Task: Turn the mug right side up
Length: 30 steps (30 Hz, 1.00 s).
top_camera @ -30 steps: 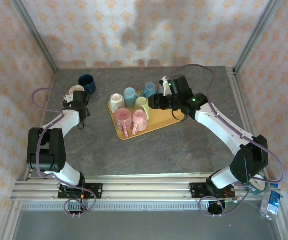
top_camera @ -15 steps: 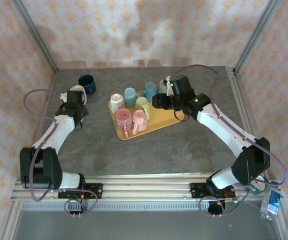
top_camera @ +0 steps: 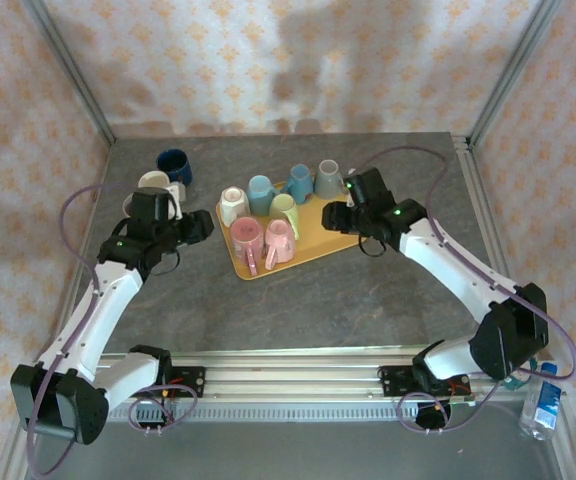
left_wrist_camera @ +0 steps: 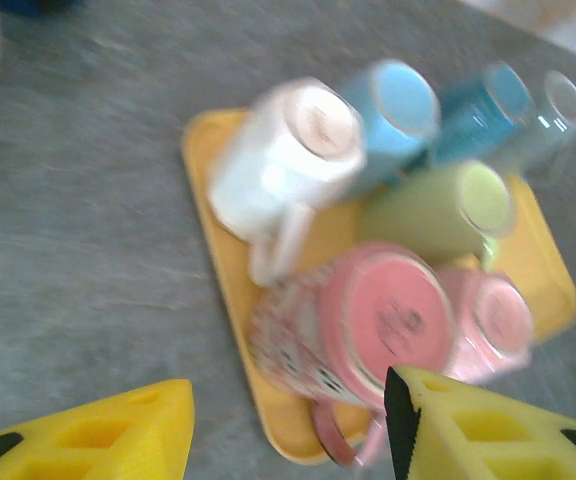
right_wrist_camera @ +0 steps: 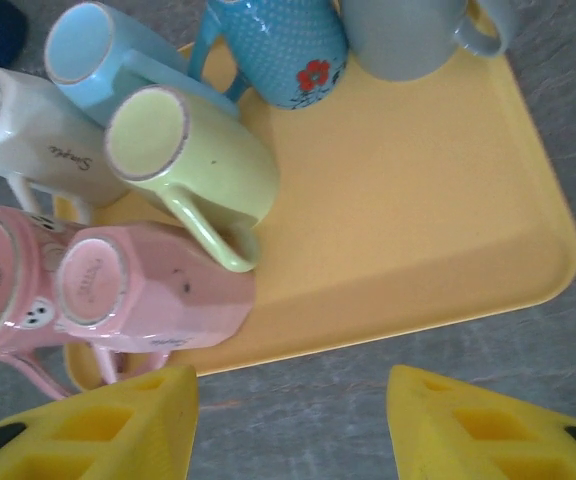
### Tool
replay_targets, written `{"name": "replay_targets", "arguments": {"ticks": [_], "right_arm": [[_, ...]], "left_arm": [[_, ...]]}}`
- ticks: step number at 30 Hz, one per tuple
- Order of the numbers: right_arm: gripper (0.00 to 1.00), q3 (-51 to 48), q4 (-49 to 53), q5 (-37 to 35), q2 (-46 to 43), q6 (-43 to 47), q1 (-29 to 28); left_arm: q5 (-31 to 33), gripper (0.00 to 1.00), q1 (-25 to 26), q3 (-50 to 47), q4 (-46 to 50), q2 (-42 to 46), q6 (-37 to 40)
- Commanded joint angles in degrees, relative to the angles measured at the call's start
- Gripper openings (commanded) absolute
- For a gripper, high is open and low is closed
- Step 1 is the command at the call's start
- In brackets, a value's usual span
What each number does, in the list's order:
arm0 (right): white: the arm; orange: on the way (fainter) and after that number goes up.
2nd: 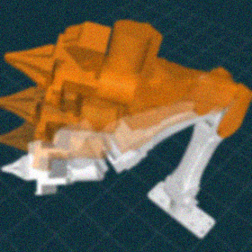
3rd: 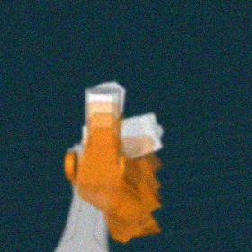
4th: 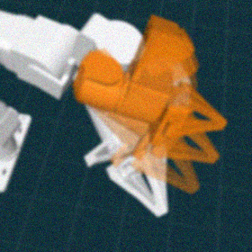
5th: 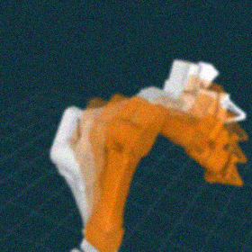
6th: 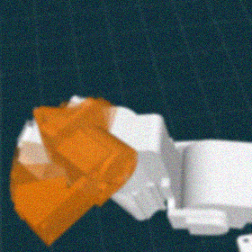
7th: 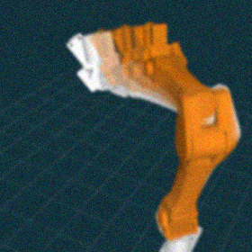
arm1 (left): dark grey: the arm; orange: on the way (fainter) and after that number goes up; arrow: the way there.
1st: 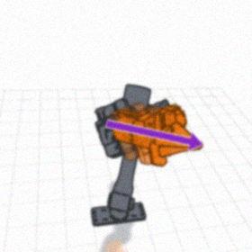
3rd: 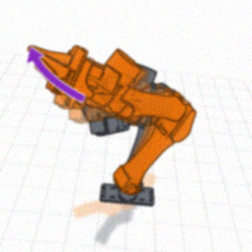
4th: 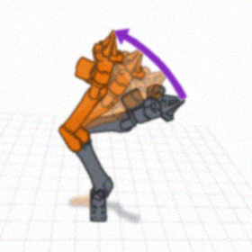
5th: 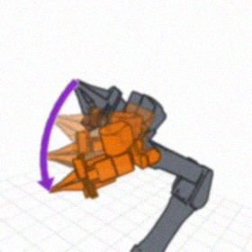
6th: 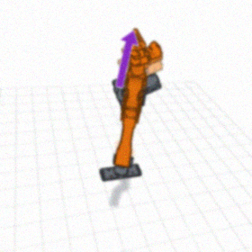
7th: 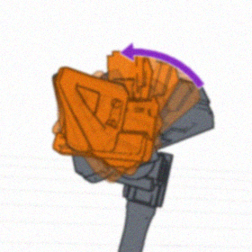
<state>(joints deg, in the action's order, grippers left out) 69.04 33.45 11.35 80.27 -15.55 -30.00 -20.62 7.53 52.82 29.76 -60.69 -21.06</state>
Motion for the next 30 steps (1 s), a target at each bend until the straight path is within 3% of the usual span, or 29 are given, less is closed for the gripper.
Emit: {"name": "replay_targets", "arguments": {"ticks": [1, 12, 15, 19, 26, 30], "right_arm": [[0.52, 3.0, 1.2, 0.2, 3.0, 9.2, 4.3], [0.52, 15.6, 0.0, 8.3, 17.0, 36.7, 17.7], [0.52, 17.6, -2.4, 16.4, 20.9, 42.7, 20.7], [0.52, 20.6, -3.5, 23.4, 27.1, 53.0, 21.8], [0.52, 34.5, 3.3, 26.2, 40.0, 62.8, 21.9], [0.53, 37.3, 5.4, 28.9, 43.5, 72.8, 22.0]], "left_arm": [[-8.3, 0.53, 1.2, 1.4, 0.4, -0.2, 2.0], [-16.4, 0.52, 3.9, -2.6, -14.6, 0.3, 0.1], [-17.2, 0.52, 5.0, -3.5, -18.1, 0.1, 0.2], [-18.0, 0.52, 5.6, -2.9, -19.2, -1.5, 0.9], [-18.8, 0.51, 5.7, 0.4, -16.2, -5.4, 3.4], [-19.0, 0.51, 5.8, 1.5, -14.8, -6.8, 4.1]]}}
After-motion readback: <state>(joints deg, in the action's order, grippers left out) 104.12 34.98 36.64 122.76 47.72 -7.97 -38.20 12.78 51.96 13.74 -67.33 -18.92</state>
